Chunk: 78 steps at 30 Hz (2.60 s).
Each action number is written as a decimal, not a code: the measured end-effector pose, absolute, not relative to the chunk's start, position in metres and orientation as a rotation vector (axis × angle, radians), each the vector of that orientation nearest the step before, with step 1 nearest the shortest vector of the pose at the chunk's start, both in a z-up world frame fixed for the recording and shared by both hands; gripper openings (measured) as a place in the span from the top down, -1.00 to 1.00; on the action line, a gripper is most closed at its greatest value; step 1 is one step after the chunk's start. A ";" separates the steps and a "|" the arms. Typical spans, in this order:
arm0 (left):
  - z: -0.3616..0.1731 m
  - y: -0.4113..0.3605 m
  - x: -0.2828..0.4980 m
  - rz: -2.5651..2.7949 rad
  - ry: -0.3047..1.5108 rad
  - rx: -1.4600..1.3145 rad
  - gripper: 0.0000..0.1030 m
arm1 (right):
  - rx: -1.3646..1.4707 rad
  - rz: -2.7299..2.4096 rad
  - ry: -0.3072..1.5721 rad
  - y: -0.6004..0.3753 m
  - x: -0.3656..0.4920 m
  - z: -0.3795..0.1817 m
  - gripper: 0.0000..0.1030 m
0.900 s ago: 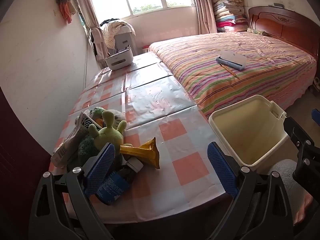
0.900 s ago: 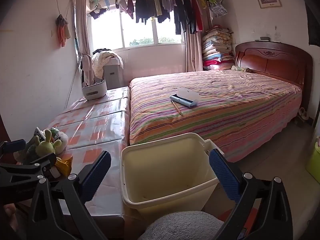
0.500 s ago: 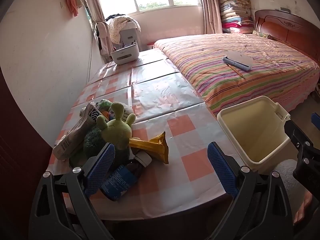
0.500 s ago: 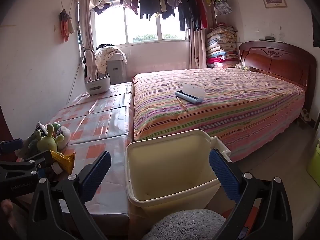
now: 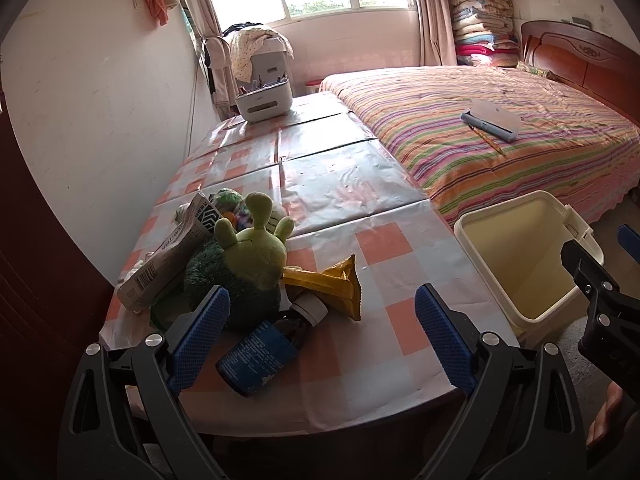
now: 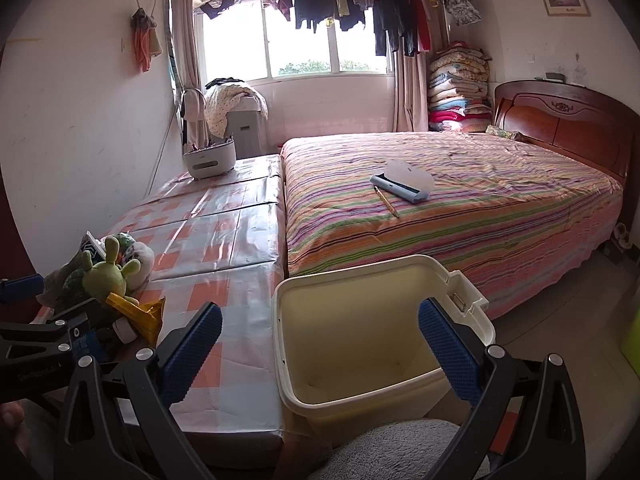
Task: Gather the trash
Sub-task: 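Move both tools toward the pile of items on the checked table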
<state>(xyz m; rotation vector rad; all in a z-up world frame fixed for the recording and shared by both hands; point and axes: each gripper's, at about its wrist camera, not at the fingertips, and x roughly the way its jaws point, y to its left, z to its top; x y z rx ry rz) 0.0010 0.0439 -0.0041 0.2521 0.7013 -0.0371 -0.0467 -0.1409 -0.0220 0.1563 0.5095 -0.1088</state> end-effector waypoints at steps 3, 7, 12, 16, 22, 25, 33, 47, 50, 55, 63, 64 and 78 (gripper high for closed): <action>-0.005 0.048 0.002 -0.029 0.707 0.249 -0.79 | 0.151 -0.102 0.517 -0.137 -0.044 -0.023 -0.86; -0.006 0.052 0.003 -0.021 0.711 0.240 -0.79 | 0.148 -0.099 0.517 -0.136 -0.043 -0.023 -0.86; -0.007 0.056 0.004 -0.018 0.716 0.232 -0.79 | 0.142 -0.093 0.523 -0.134 -0.040 -0.024 -0.86; -0.008 0.057 0.004 -0.017 0.720 0.234 -0.79 | 0.138 -0.088 0.524 -0.131 -0.040 -0.023 -0.86; -0.007 0.060 0.005 -0.012 0.716 0.228 -0.79 | 0.132 -0.088 0.521 -0.128 -0.039 -0.021 -0.86; -0.007 0.061 0.004 -0.009 0.714 0.226 -0.79 | 0.134 -0.086 0.523 -0.128 -0.038 -0.021 -0.86; -0.006 0.065 0.003 -0.003 0.712 0.219 -0.79 | 0.129 -0.083 0.524 -0.127 -0.036 -0.020 -0.86; -0.003 0.072 0.004 0.005 0.708 0.202 -0.79 | 0.126 -0.073 0.531 -0.123 -0.033 -0.019 -0.86; -0.002 0.074 0.004 0.009 0.709 0.197 -0.79 | 0.123 -0.069 0.534 -0.122 -0.032 -0.020 -0.86; -0.001 0.078 0.004 0.018 0.709 0.187 -0.79 | 0.121 -0.066 0.542 -0.120 -0.028 -0.021 -0.86; -0.001 0.087 0.005 0.035 0.714 0.172 -0.79 | 0.112 -0.052 0.539 -0.116 -0.022 -0.019 -0.86; -0.001 0.088 0.005 0.039 0.714 0.170 -0.79 | 0.108 -0.050 0.539 -0.114 -0.021 -0.019 -0.86; 0.001 0.103 0.007 0.069 0.719 0.143 -0.79 | 0.053 -0.094 0.579 -0.107 -0.006 -0.023 -0.86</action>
